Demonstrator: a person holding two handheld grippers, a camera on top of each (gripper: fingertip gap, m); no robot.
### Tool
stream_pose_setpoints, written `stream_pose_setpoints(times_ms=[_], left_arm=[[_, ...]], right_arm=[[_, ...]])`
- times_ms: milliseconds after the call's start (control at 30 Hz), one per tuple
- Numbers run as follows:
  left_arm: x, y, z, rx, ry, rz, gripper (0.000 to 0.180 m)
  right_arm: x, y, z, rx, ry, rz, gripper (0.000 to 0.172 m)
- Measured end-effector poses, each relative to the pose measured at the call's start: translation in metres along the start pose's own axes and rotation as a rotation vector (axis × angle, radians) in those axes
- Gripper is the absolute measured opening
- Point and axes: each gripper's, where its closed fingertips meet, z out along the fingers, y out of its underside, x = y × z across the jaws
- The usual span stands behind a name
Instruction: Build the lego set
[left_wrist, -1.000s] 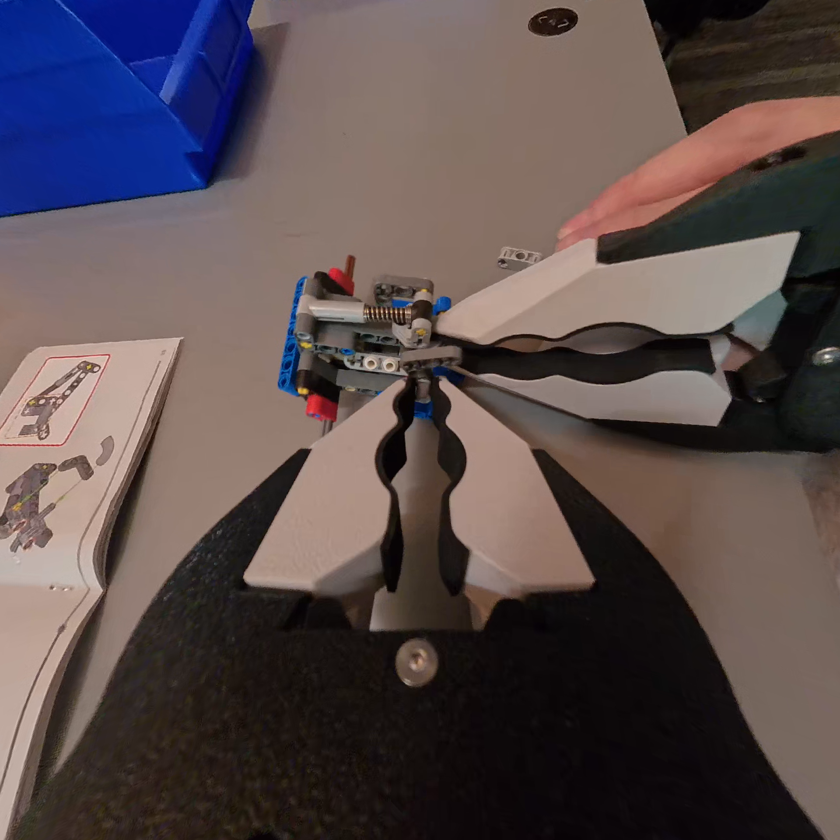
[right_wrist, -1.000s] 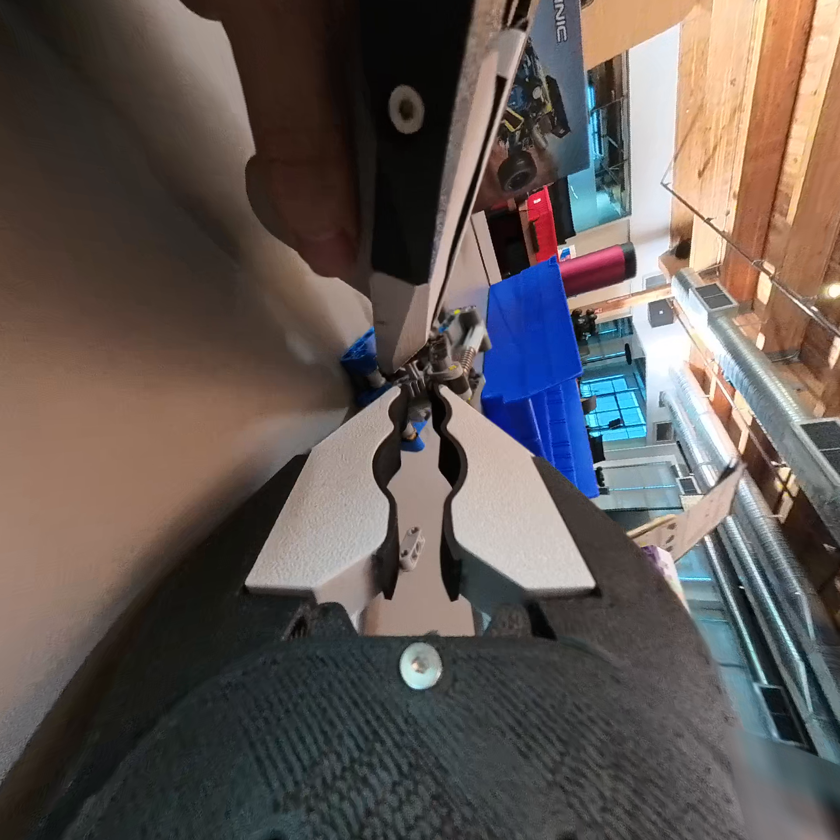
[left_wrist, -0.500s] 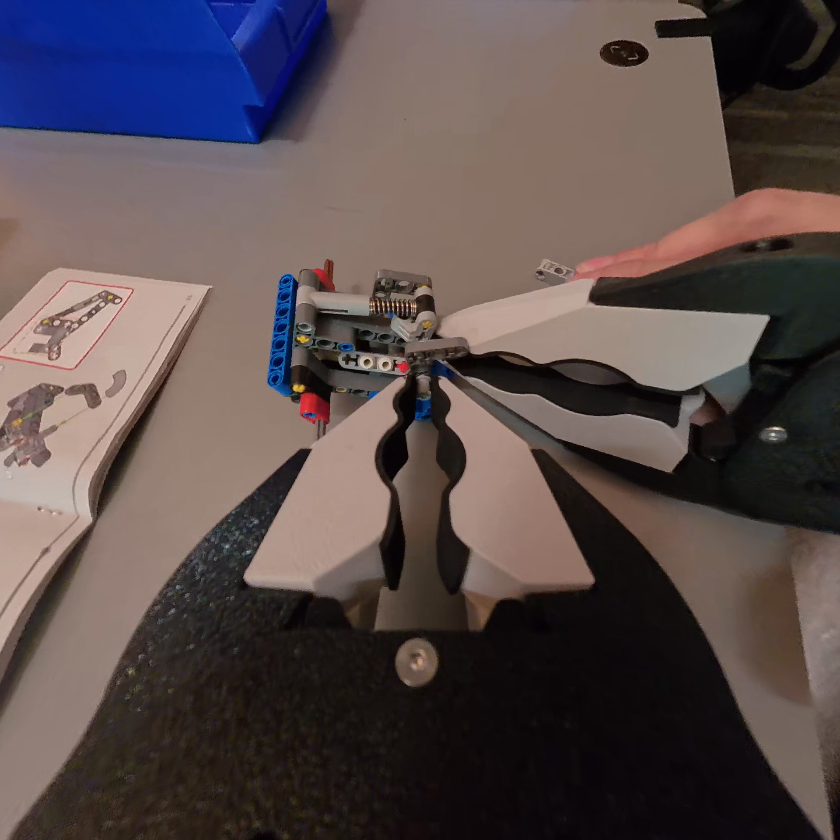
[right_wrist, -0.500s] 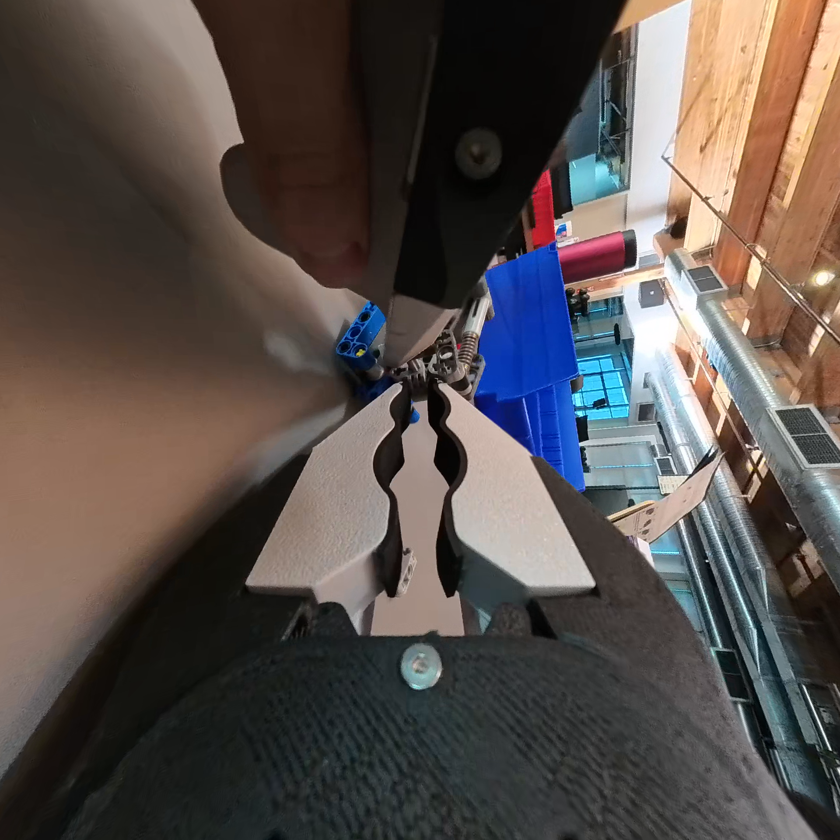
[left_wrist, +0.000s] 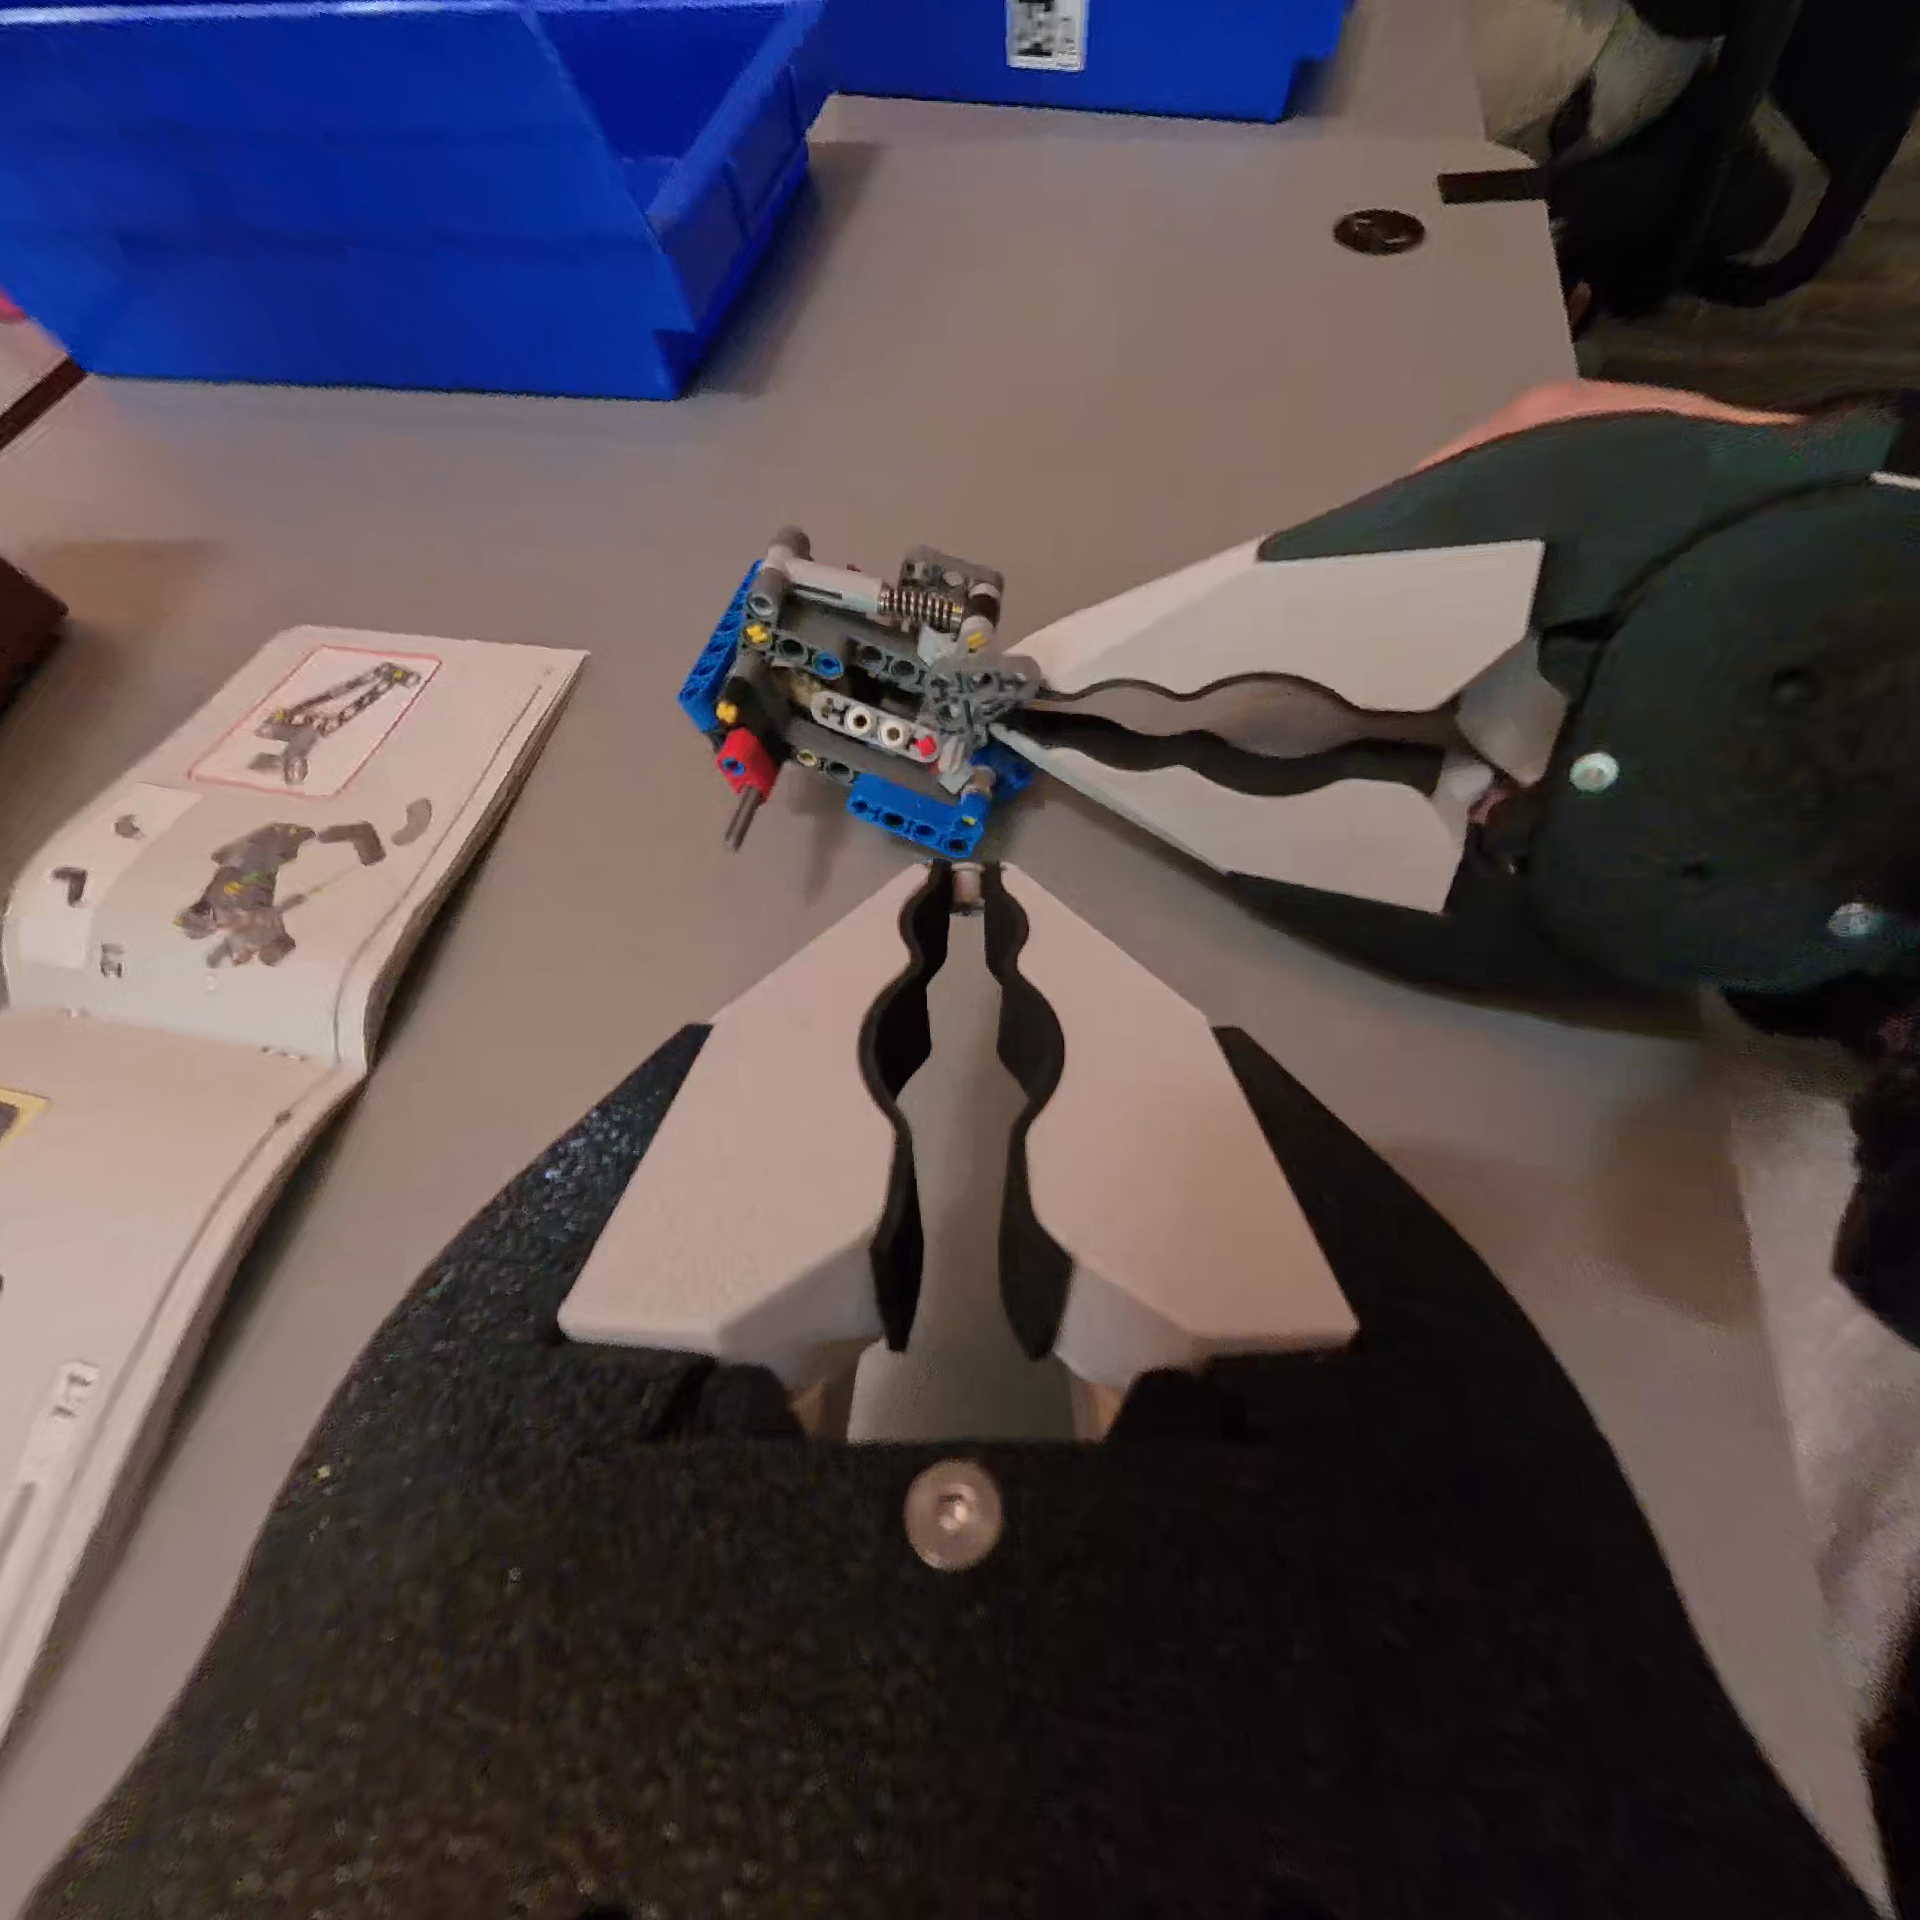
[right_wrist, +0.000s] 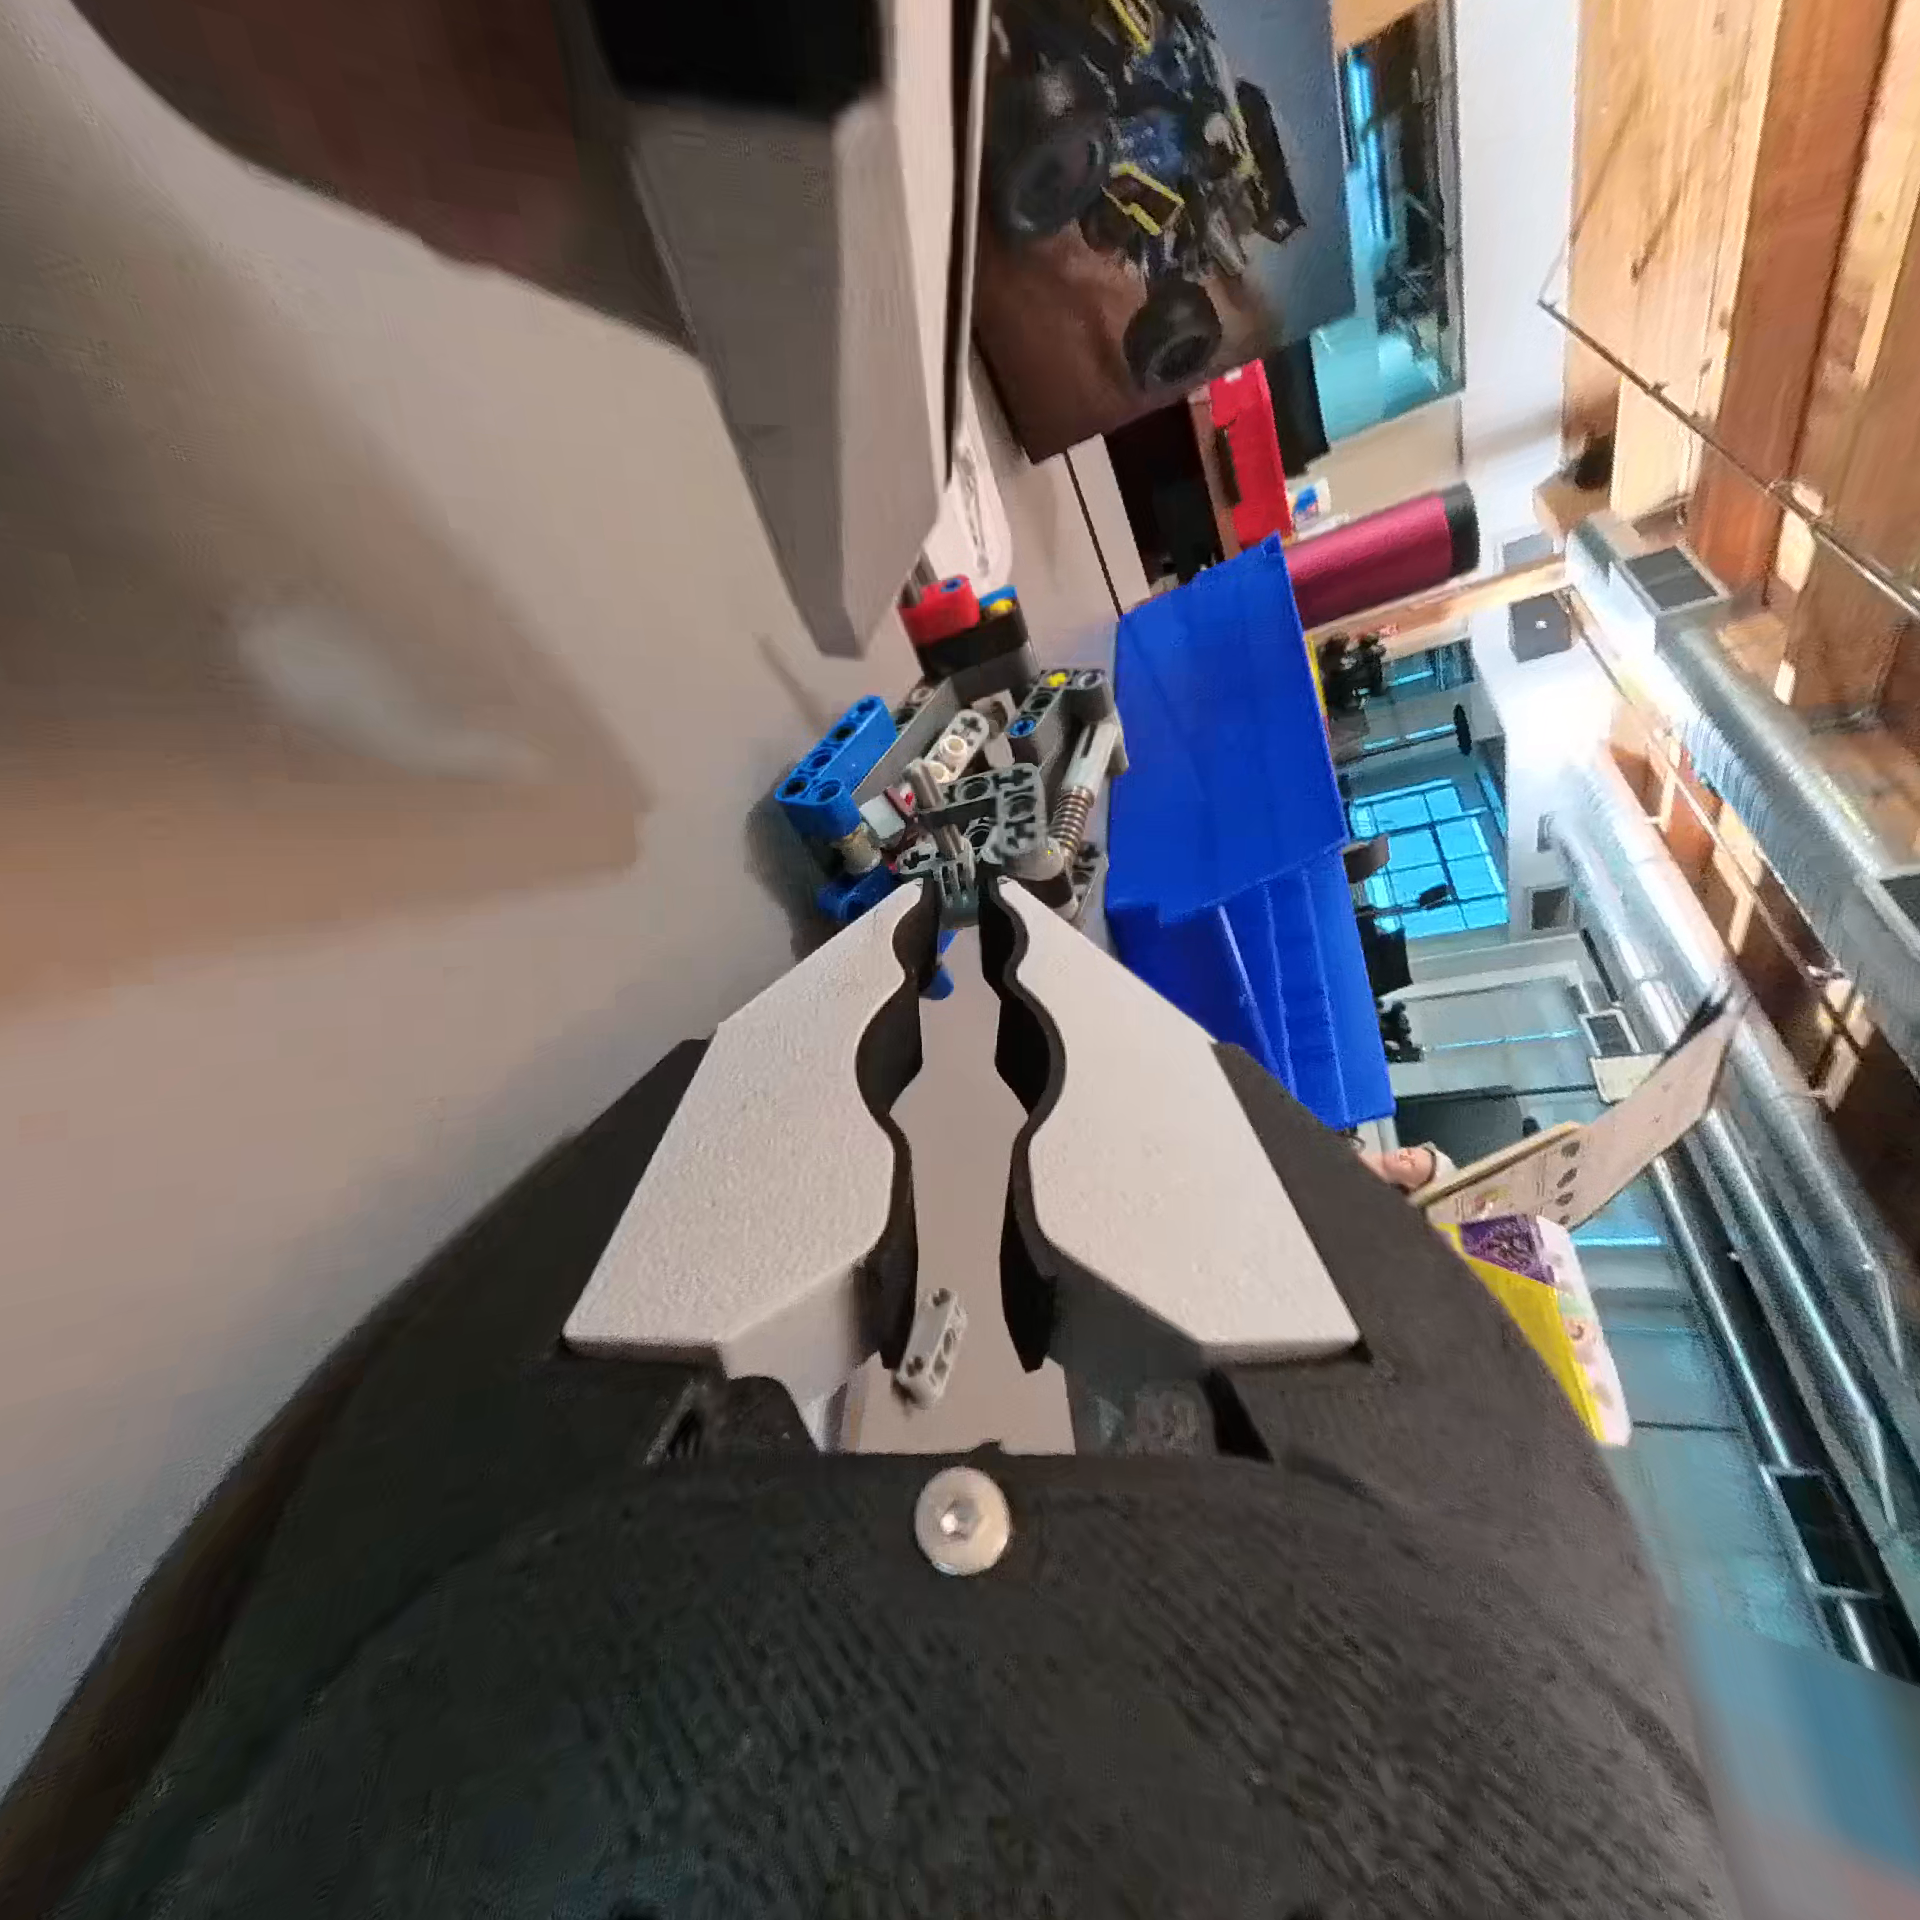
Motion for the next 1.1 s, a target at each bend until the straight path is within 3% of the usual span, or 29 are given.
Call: stream_pose_setpoints(times_ms=[167,333,533,800,1100], left_arm=[[-0.014,0.012,0.002,-0.063,0.048,0.124,0.004],[-0.006,0.004,0.007,0.020,0.125,0.212,0.010],[-0.009,0.020,0.015,-0.074,0.140,0.286,0.005],[-0.017,0.014,0.012,-0.043,0.138,0.199,0.007],[-0.005,-0.011,0.029,0.008,0.102,0.251,0.016]], right_arm=[[-0.001,-0.002,0.001,-0.008,0.014,-0.053,0.005],[-0.001,-0.002,0.001,-0.006,0.019,-0.046,0.005],[-0.001,-0.001,0.001,-0.001,0.018,-0.041,0.005],[0.000,-0.001,0.002,0.003,0.019,-0.028,0.005],[0.000,0.000,0.002,0.012,0.017,-0.015,0.005]])
